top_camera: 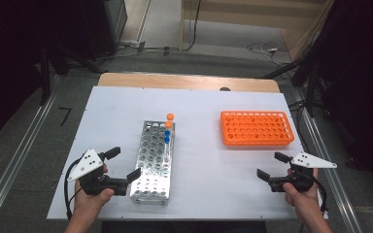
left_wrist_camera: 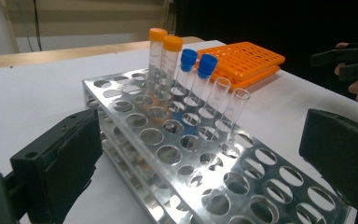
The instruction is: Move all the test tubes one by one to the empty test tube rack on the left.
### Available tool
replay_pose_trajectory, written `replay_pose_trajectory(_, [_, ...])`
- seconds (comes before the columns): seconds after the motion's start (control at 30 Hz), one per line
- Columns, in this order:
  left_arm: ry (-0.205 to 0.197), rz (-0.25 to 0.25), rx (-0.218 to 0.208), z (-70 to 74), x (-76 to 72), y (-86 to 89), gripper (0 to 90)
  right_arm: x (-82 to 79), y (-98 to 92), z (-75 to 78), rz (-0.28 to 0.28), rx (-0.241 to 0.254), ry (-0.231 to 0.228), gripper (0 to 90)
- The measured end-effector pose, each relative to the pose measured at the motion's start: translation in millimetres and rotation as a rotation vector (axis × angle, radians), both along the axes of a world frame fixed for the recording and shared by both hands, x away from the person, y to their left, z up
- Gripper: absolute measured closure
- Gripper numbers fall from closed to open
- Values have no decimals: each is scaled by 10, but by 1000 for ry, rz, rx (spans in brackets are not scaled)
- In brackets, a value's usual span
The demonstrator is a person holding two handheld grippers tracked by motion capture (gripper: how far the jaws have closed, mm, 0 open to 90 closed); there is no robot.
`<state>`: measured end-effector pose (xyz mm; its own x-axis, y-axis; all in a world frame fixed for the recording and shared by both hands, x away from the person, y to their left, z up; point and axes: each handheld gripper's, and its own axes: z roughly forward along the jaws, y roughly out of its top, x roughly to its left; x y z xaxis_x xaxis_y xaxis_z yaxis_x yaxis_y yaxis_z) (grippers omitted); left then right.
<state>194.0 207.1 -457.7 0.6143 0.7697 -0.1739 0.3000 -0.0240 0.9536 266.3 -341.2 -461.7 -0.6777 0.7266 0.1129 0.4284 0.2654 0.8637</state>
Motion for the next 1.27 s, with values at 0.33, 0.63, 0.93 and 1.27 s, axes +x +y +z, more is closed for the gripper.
replay_pose_trajectory(0.33, [-25, 24, 4, -123, -69, 263, 0, 19, -111, -12, -27, 12, -23, 0])
replay_pose_trajectory(0.63, [-19, 12, -3, -208, -37, 286, 0, 19, -208, -77, -46, 25, -43, 0])
replay_pose_trajectory(0.93, [-25, 8, 1, -201, -36, 258, 0, 26, -246, -91, -59, 37, -45, 0])
replay_pose_trajectory(1.27, [-18, 27, -7, -207, -25, 273, 0, 38, -272, -78, -81, 50, -51, 0])
